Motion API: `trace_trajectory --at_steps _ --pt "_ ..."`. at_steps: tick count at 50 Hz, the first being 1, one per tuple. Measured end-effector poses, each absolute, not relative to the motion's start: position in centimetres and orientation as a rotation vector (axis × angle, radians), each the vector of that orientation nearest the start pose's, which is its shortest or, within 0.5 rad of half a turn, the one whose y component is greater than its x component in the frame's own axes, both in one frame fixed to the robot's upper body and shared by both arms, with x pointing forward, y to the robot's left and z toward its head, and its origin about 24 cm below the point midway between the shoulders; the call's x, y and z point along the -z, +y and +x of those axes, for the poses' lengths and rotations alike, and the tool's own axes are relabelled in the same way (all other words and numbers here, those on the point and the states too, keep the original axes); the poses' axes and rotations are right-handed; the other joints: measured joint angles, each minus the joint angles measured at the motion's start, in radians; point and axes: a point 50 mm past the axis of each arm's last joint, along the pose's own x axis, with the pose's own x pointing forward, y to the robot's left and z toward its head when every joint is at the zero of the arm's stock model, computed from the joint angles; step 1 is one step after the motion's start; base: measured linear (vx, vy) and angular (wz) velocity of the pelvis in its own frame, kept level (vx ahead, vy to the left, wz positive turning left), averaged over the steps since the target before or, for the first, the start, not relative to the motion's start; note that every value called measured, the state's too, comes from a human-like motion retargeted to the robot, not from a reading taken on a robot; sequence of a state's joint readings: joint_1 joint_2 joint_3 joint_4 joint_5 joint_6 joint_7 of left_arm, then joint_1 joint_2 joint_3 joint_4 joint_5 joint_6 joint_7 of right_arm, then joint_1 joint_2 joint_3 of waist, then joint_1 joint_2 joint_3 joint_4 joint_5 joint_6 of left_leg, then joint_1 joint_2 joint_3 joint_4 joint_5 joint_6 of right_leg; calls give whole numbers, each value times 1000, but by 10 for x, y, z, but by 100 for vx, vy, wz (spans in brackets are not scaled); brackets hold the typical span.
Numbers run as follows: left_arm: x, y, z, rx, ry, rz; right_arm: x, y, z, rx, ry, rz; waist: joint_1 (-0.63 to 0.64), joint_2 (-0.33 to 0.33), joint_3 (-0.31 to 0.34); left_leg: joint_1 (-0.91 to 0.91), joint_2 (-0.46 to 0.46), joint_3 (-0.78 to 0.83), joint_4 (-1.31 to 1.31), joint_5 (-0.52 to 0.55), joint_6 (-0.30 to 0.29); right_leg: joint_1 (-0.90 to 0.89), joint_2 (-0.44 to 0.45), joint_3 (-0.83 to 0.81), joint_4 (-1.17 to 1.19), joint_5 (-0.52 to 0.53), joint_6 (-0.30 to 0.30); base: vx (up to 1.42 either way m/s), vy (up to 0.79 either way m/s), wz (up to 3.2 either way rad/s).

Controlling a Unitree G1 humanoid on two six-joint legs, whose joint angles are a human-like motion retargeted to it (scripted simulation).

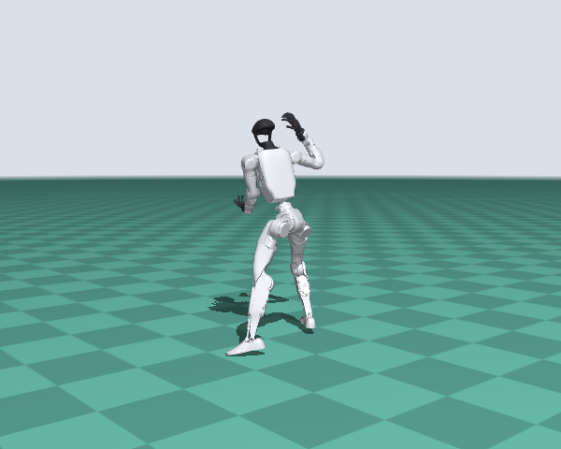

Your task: Kungfu

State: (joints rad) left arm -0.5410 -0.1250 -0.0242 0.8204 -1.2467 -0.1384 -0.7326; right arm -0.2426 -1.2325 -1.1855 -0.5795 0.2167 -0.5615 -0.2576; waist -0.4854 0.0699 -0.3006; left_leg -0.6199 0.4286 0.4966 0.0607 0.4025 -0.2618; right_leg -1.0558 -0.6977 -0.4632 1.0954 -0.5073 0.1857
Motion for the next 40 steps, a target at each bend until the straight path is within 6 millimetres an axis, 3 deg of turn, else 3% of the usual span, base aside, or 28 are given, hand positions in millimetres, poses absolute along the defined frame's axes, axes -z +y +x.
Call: trace_trajectory --at_steps 5,10,15,18,23,27,31,35,38,40 --pt "-71 57 335 615 -237 -1235 -403 -232 20 513 -2056 -1205 -44 23 -21 4 -133 52 -45 32 0 -71 -110 86 4 48 -2 -8 29 82" --pt "-73 62 338 590 -236 -1207 -405 -245 24 542 -2024 -1105 -43 47 -10 28 -146 104 -54 40 0 -52 -118 110 -12 63 -1 7 21 17" --pt "-61 76 337 512 -207 -1196 -400 -256 27 562 -1954 -1078 -4 72 4 20 -113 112 -38 10 0 5 -77 83 -84 98 1 17 15 -10" --pt "-52 87 336 484 -172 -1130 -397 -266 33 606 -1842 -1127 33 71 5 17 -101 106 -30 -9 0 32 -49 91 -130 170 -22 21 17 -14" --pt "-29 124 333 414 -82 -937 -380 -295 53 654 -1554 -1137 114 71 29 -37 -30 63 55 -57 0 108 31 77 -230 252 -15 27 21 -16" --pt "0 165 317 351 57 -731 -353 -333 81 660 -1235 -1072 193 72 32 -109 25 -20 143 -105 0 195 91 35 -328 313 -12 32 27 5" --pt "38 213 282 286 298 -439 -296 -378 117 584 -894 -859 304 63 16 -202 67 -123 246 -169 7 279 157 -2 -435 376 -15 41 44 11" --pt "77 268 223 214 639 -79 -200 -404 153 427 -537 -461 398 33 -11 -295 34 -219 324 -217 30 365 196 -13 -543 426 17 36 47 85" --pt "104 295 170 146 914 200 -109 -390 171 319 -212 -264 478 2 -16 -362 1 -285 367 -232 32 447 263 20 -622 398 71 25 37 136" --pt "119 302 136 123 1071 334 -50 -361 178 237 -32 -161 557 12 -27 -454 23 -365 397 -217 27 517 382 0 -699 403 76 11 10 169"
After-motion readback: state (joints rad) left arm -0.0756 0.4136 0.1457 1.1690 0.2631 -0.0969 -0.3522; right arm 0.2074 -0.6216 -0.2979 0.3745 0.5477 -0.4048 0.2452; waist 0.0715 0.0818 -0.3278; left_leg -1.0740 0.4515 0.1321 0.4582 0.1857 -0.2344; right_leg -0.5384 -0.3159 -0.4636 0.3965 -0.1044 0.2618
